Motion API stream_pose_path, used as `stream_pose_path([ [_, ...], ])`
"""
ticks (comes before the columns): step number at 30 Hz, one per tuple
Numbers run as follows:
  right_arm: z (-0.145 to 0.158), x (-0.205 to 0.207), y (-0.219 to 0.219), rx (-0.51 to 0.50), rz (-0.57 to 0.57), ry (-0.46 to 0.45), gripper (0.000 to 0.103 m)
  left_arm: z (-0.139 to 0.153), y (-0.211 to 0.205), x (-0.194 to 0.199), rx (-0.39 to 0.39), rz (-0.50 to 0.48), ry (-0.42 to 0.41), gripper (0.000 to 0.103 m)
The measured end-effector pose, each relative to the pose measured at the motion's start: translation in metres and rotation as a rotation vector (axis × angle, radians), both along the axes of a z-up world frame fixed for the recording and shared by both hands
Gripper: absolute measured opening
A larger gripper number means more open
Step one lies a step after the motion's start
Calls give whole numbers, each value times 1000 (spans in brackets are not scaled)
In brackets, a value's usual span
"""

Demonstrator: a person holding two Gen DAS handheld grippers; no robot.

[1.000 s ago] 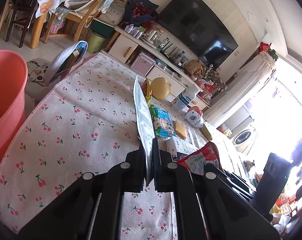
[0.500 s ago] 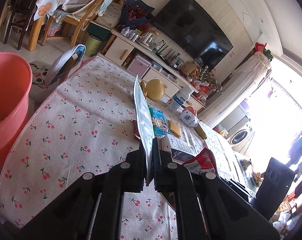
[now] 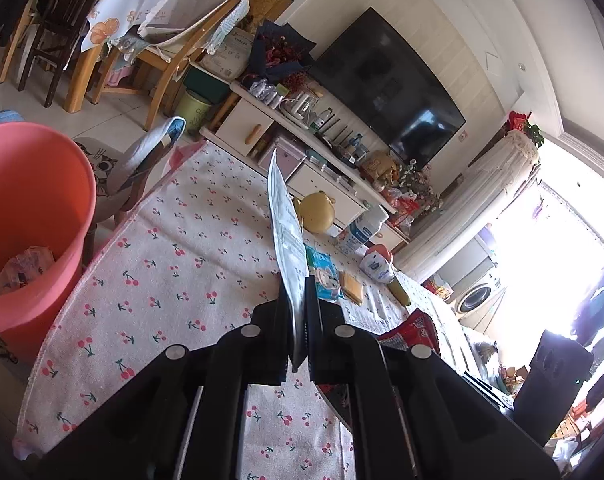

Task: Collect trash
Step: 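Lift the sachet and red chip bag and carry both toward the pink bucket, then drop the red chip bag into the pink bucket while the left gripper drops the sachet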

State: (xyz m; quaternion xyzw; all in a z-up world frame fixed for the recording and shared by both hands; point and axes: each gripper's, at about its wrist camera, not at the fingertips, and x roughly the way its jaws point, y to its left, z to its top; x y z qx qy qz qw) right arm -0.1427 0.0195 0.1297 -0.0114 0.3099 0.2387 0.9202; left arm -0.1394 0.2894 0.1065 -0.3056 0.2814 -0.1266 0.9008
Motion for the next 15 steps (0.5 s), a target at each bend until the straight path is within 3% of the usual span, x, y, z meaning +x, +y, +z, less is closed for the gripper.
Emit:
stream_pose_path([
  [7,13,4,44,3,83,-27,21,9,39,-6,-26,106,-32,8],
  [15,25,24,121,21,218,-54,21,19,103,-24,-9,344,-58,8],
])
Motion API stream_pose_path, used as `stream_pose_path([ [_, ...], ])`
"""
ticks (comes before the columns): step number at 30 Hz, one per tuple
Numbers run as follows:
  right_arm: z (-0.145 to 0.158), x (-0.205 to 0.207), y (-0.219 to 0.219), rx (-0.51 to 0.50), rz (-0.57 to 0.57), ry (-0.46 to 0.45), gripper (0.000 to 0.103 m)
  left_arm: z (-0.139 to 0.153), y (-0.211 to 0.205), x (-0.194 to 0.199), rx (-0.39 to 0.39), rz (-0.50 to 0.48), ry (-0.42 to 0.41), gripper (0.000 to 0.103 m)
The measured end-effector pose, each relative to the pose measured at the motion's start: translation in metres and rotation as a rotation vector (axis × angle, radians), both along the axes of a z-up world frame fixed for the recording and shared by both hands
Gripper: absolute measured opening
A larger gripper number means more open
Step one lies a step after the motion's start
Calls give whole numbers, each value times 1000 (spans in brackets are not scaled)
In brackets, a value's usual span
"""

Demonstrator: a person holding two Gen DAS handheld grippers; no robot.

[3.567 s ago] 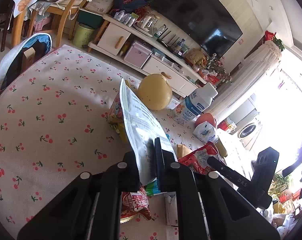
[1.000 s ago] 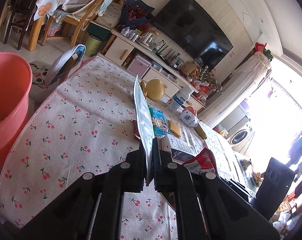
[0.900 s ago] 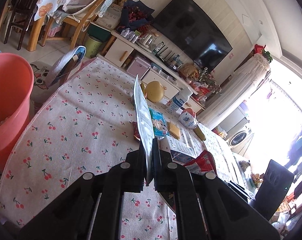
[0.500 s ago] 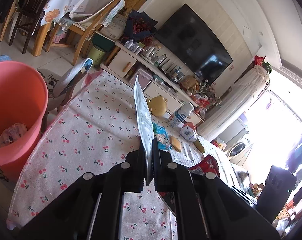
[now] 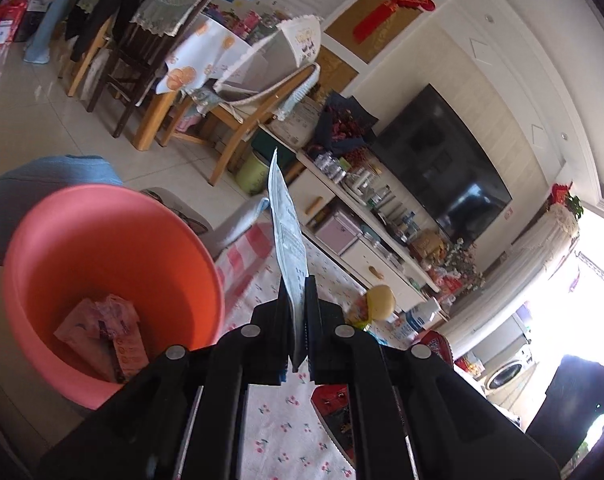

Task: Collect trash
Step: 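Drop the red chip bag into the pink bucket while the left gripper drops the sachet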

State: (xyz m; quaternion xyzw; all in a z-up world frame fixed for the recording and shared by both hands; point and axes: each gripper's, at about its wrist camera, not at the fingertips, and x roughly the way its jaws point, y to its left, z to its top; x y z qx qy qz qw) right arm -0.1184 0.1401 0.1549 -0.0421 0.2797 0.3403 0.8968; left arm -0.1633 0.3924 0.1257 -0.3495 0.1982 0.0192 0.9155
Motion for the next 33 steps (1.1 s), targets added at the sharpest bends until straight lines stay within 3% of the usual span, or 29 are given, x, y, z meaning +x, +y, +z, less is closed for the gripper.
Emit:
stream_pose_path([
  [7,2,14,74,2,115,-11,21,4,53,-13,26,219,13,8],
  [13,-8,31,128,-19,174,9,21,-5,76,-6,39,307,92,8],
  [21,-32,47,163,-71,198,46,21,-20,98,15,51,317,193,8],
  [30,-48,50,169,-98,198,70,24,-35,101,21,35,316,259,8],
  [33,-45,51,164,-84,184,71,48,-36,102,21,26,332,264,11],
])
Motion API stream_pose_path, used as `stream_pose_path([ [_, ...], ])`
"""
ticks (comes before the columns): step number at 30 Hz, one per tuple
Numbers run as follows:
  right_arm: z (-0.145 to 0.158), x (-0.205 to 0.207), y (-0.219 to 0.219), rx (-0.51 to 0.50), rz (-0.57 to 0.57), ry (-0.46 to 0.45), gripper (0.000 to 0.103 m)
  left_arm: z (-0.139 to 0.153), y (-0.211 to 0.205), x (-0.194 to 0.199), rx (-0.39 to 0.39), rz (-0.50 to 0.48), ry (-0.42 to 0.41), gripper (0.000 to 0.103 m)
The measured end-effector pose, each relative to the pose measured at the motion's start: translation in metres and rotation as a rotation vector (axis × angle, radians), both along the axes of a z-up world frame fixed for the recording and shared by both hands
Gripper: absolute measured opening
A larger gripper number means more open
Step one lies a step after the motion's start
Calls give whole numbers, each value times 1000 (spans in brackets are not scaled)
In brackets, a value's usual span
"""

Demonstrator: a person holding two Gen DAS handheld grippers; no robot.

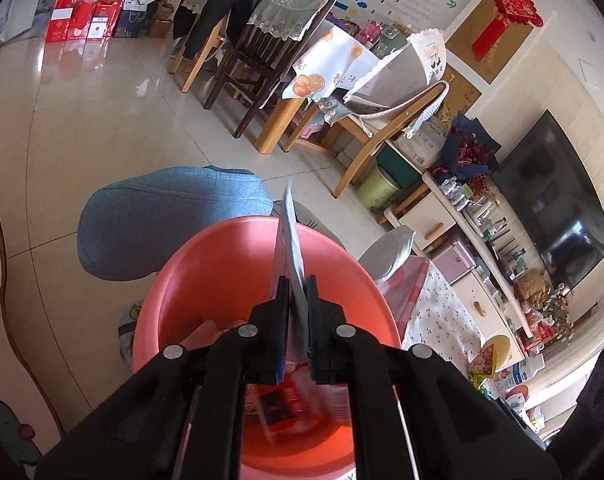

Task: Collect trash
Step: 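Drop the red chip bag into the pink bucket while the left gripper drops the sachet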

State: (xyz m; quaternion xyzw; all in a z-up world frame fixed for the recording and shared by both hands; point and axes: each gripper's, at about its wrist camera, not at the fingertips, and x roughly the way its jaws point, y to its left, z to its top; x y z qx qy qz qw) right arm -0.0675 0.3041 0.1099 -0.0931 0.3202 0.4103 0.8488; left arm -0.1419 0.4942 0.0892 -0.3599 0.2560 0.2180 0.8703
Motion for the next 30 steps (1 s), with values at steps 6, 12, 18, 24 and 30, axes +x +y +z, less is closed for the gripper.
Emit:
stream_pose_path([
  [6,13,-6,-25,32,-53,-34,73,0,-3,-1,15,0,-12,54],
  [12,20,-19,-51,18,-100,-86,82,5,-16,3,53,-23,-19,69],
  [18,22,-29,-79,20,-152,-89,89,8,-29,6,93,-45,-10,76],
  [24,29,-41,-104,24,-190,-106,90,8,-39,8,113,-66,-1,77],
  [30,36,-52,-128,28,-224,-130,90,8,-50,9,138,-84,5,81],
])
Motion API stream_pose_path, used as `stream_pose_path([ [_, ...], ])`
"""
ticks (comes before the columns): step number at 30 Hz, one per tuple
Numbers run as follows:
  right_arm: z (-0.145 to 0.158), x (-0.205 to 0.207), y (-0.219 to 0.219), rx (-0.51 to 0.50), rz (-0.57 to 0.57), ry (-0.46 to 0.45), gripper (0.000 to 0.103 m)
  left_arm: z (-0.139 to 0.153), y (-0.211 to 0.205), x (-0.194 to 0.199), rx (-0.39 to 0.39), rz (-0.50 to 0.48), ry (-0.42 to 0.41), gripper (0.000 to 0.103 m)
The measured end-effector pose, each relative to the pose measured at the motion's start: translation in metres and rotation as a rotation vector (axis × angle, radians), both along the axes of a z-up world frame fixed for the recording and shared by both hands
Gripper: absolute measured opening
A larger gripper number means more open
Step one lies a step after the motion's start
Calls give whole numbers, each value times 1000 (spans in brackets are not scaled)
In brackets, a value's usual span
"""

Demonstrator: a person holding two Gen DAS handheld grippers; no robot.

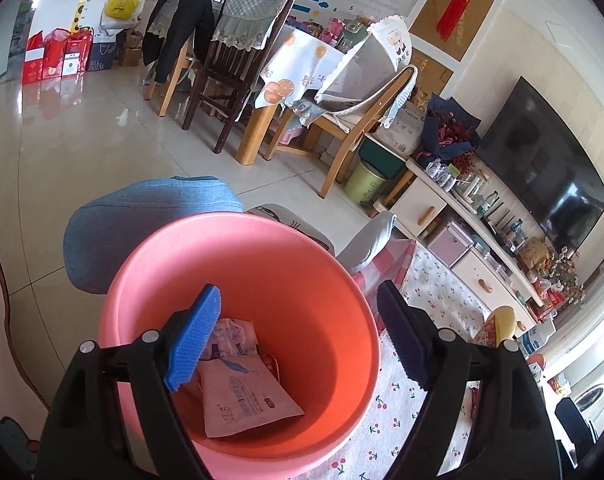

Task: Collect trash
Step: 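Drop the red chip bag into the pink bucket while the left gripper drops the sachet, then swing both tools back from the bucket toward the table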

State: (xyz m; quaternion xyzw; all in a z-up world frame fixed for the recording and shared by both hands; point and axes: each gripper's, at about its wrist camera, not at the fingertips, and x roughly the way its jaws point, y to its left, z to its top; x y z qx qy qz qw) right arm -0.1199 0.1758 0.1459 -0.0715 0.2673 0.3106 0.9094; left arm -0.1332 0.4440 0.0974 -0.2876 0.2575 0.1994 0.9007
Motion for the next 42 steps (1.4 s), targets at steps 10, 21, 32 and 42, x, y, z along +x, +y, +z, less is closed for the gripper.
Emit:
stream_pose_path([
  [10,7,-16,-50,4,-80,-59,90,4,-18,0,50,-19,1,82],
  [21,0,-13,-92,35,-159,-41,94,12,-51,7,117,-93,2,85],
  [32,-8,-5,-135,79,-203,0,94,14,-95,16,187,-190,13,88],
  [42,-10,6,-178,132,-261,38,94,14,-128,28,238,-262,29,88],
])
